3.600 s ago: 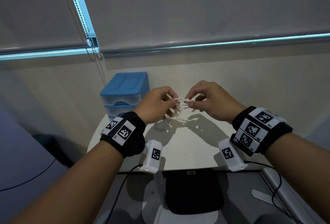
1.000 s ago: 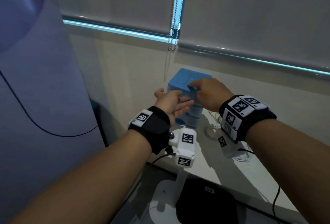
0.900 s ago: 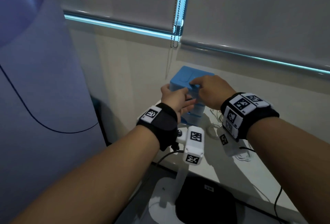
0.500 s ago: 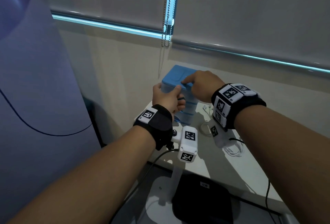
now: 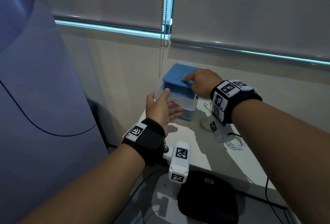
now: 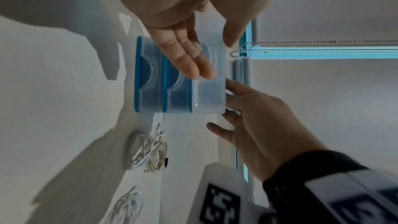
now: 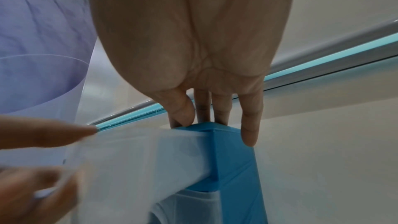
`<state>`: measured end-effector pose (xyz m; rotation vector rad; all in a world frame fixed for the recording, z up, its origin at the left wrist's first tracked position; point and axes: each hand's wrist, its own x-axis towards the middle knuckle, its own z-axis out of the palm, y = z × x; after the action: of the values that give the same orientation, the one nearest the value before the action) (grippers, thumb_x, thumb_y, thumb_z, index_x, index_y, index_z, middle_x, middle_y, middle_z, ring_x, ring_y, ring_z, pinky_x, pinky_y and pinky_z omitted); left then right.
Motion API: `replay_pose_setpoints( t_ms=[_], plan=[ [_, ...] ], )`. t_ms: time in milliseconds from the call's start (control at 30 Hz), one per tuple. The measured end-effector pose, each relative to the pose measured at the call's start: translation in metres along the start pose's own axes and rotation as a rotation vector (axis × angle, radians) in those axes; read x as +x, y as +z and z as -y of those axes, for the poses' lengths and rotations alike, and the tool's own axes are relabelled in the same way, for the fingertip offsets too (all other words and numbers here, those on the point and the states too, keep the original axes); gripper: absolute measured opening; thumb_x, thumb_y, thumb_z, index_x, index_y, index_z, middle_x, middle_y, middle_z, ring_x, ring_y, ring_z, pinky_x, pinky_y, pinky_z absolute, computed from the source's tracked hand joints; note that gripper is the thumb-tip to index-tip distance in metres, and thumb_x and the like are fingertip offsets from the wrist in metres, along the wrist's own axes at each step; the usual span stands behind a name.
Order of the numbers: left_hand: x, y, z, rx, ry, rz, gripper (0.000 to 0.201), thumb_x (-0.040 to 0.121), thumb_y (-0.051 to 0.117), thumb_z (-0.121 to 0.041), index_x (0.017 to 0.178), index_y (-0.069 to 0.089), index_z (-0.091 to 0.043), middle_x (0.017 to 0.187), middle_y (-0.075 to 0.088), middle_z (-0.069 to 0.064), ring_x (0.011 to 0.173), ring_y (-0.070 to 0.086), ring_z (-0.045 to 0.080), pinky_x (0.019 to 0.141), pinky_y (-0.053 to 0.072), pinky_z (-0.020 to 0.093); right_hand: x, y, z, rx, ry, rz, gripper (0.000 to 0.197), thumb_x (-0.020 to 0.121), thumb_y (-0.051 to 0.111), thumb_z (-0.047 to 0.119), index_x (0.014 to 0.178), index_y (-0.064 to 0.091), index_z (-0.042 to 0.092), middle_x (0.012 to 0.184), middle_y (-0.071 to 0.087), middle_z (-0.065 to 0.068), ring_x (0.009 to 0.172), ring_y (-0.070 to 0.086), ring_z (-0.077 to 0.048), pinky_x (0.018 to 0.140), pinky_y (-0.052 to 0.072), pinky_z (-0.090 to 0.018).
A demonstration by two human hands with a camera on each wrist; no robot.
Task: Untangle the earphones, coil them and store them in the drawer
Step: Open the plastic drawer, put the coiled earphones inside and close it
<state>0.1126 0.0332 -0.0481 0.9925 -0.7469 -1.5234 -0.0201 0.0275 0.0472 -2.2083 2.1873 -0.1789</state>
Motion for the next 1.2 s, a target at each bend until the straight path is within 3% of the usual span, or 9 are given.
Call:
replay_pose_setpoints(
  t_ms=[233, 400, 533, 700, 933, 1200],
  plan=[
    [-0.027, -0.024, -0.01, 0.023, -0.02, 0.04, 0.054, 0.1, 0.062, -0.034, 0.144, 0.031, -0.028, 0.085, 0.067, 0.011, 0.063, 0.07, 0.022, 0.061, 0.06, 0.033, 0.002, 0.002, -0.001, -0.001, 0.011, -0.008, 0.06, 0.098, 0.039, -0.002, 0.145, 0.055, 0.031, 0.157, 0.043, -0.006, 0.139, 0.043, -0.031, 0.106, 0.039, -0.036],
    [-0.03, -0.023, -0.015, 0.144, -0.038, 0.024, 0.041, 0.099, 0.06, -0.043, 0.132, 0.045, -0.024, 0.096, 0.064, 0.007, 0.07, 0.069, 0.022, 0.066, 0.061, 0.035, 0.0, 0.003, -0.002, 0.013, 0.018, 0.001, 0.06, 0.098, 0.038, -0.002, 0.146, 0.054, 0.032, 0.158, 0.042, -0.005, 0.139, 0.043, -0.03, 0.107, 0.039, -0.036],
    [-0.025, -0.022, -0.016, 0.143, 0.007, -0.03, 0.035, 0.099, 0.061, -0.029, 0.129, 0.049, -0.015, 0.099, 0.058, 0.007, 0.083, 0.067, 0.023, 0.076, 0.064, 0.037, -0.001, 0.002, -0.003, 0.024, 0.017, 0.008, 0.06, 0.098, 0.038, -0.001, 0.146, 0.052, 0.032, 0.158, 0.042, -0.006, 0.138, 0.044, -0.03, 0.106, 0.04, -0.035],
    [-0.024, -0.028, -0.017, 0.129, 0.047, -0.042, 0.031, 0.096, 0.059, -0.017, 0.124, 0.051, -0.006, 0.095, 0.057, 0.011, 0.079, 0.064, 0.024, 0.078, 0.063, 0.033, -0.001, 0.002, -0.004, 0.034, 0.019, 0.008, 0.06, 0.099, 0.039, -0.001, 0.147, 0.052, 0.032, 0.159, 0.04, -0.006, 0.139, 0.043, -0.031, 0.107, 0.04, -0.035],
    [-0.032, -0.032, -0.019, 0.1, 0.027, -0.011, 0.009, 0.098, 0.051, -0.015, 0.106, 0.053, -0.011, 0.096, 0.051, 0.01, 0.077, 0.06, 0.024, 0.078, 0.063, 0.036, -0.001, 0.002, -0.003, 0.033, 0.018, 0.013, 0.06, 0.099, 0.038, -0.002, 0.148, 0.052, 0.03, 0.159, 0.04, -0.006, 0.138, 0.044, -0.031, 0.106, 0.04, -0.035],
    [-0.035, -0.032, -0.019, 0.142, -0.013, -0.013, 0.012, 0.098, 0.049, -0.023, 0.107, 0.052, -0.017, 0.103, 0.048, 0.008, 0.079, 0.06, 0.028, 0.083, 0.062, 0.048, -0.002, 0.004, -0.003, 0.061, 0.013, 0.012, 0.061, 0.099, 0.038, -0.003, 0.148, 0.051, 0.029, 0.16, 0.038, -0.006, 0.138, 0.044, -0.03, 0.106, 0.04, -0.034]
  ],
)
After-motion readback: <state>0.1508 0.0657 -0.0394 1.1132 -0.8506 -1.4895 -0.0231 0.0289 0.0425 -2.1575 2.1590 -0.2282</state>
